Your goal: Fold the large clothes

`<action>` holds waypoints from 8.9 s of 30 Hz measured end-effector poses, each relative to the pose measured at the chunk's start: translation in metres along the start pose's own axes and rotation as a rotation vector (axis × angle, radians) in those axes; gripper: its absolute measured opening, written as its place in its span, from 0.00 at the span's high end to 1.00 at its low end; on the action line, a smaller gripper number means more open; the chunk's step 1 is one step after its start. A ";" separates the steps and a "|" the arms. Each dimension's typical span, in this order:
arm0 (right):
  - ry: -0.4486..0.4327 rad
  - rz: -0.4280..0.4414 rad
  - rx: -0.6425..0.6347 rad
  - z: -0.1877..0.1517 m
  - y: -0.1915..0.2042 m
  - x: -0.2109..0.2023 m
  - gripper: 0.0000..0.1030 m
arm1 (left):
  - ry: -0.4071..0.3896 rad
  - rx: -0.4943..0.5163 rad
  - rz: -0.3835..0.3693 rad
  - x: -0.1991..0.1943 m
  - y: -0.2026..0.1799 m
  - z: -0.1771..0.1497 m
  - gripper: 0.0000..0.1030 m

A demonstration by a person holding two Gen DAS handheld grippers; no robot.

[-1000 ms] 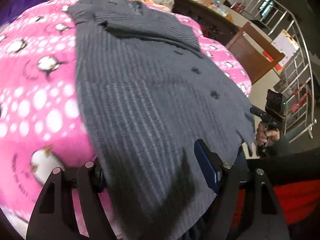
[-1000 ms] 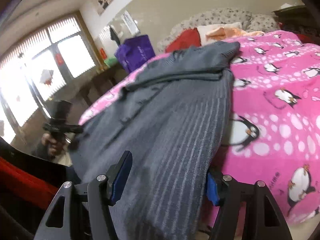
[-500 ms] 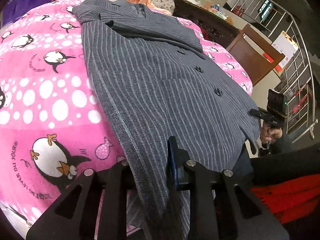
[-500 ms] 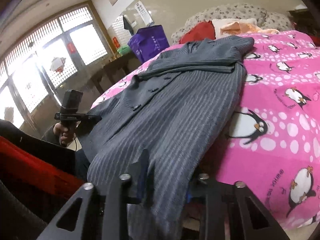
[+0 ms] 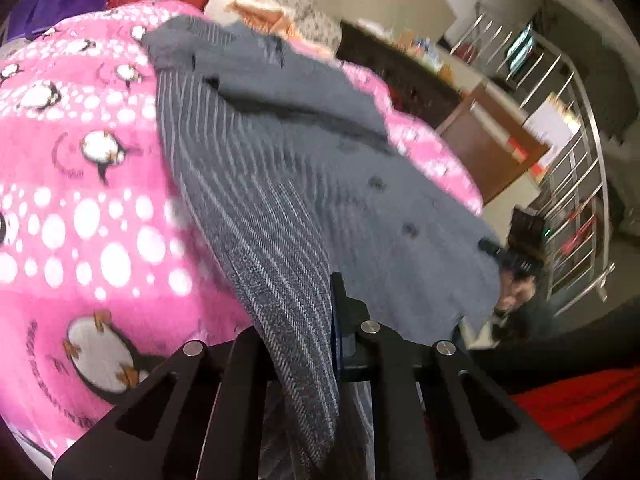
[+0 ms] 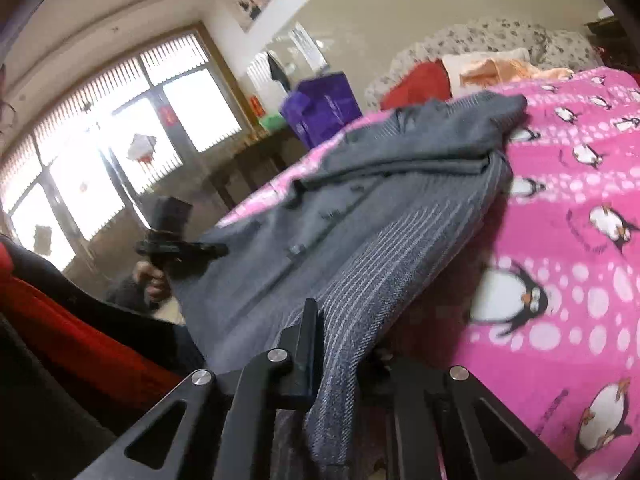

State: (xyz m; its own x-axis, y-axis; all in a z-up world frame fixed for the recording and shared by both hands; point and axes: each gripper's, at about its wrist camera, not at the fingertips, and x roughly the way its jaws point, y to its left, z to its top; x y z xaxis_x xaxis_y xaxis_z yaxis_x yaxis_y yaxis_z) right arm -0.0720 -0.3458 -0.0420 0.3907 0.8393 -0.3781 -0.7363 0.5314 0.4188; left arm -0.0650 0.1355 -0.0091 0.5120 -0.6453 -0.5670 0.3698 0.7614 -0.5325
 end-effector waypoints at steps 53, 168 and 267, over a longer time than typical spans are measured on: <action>0.136 -0.475 0.035 0.196 -0.109 0.104 0.77 | -0.093 0.093 0.622 0.093 0.050 0.168 0.86; -0.077 -0.275 0.520 0.154 -0.172 0.146 0.74 | -0.196 -0.443 0.226 0.087 0.131 0.157 0.79; 0.267 -0.664 0.168 0.180 -0.128 0.228 0.00 | 0.029 -0.070 0.837 0.159 0.099 0.214 0.00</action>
State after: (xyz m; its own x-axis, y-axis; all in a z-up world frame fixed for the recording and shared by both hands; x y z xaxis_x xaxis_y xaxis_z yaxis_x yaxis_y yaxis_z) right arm 0.2108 -0.2019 -0.0335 0.5615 0.2896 -0.7752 -0.2881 0.9466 0.1449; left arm 0.2189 0.1214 -0.0171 0.5754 0.1291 -0.8076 -0.1725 0.9844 0.0345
